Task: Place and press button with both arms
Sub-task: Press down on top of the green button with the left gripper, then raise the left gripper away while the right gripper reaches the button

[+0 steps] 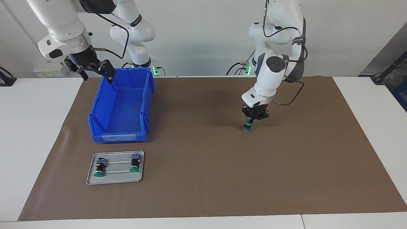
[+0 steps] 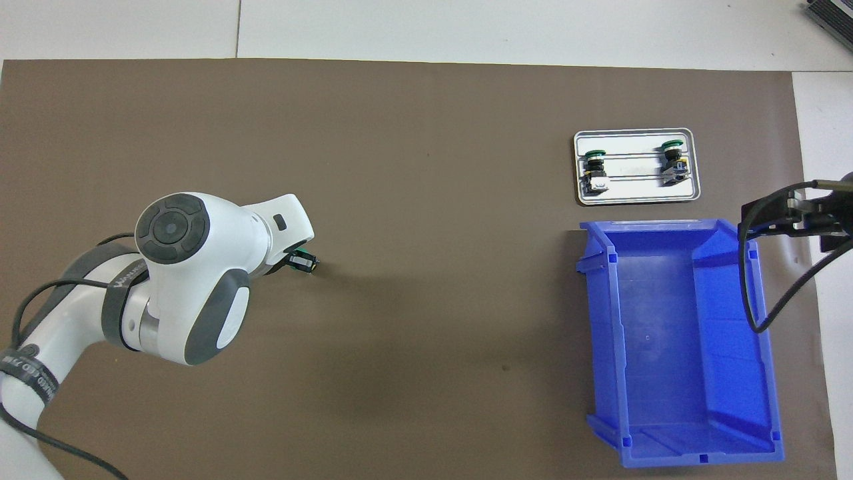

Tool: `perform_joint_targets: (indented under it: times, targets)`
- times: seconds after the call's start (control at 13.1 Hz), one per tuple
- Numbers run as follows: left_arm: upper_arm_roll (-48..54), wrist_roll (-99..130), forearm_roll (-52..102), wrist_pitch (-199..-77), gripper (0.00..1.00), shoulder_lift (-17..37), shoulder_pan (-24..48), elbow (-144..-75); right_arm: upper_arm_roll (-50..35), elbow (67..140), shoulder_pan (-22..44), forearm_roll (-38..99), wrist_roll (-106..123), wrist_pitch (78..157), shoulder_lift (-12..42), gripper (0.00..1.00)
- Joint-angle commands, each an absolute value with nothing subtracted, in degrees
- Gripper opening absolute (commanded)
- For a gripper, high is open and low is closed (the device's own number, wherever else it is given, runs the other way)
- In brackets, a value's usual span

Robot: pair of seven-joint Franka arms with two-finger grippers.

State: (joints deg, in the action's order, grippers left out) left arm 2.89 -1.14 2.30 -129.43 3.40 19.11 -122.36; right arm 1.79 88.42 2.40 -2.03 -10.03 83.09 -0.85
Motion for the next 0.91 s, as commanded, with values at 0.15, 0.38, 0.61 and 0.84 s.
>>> perform_joint_targets:
  times: [0.15, 0.38, 0.61, 0.84]
  targets:
    - [2.37, -1.66, 0.88, -121.92, 0.23, -2.36, 14.87, -122.17, 1.93, 89.38, 2.72, -0.97, -10.72, 83.67, -1.67, 1.0]
    - [2.29, -4.4, 0.88, -119.27, 1.0, -5.96, 8.9, -122.26, 1.85, 89.47, 2.81, -0.97, -10.72, 83.76, -1.76, 1.0]
    - [2.29, -7.72, 0.88, -113.23, 1.0, -5.63, 3.09, -115.52, 1.58, 89.47, 3.6, 0.43, -11.16, 87.52, -1.58, 1.0]
    - [2.29, -8.79, 0.88, -104.8, 1.0, -3.17, 0.88, -104.45, 1.49, 89.65, 9.03, 0.62, -15.09, 91.91, 0.25, 1.0]
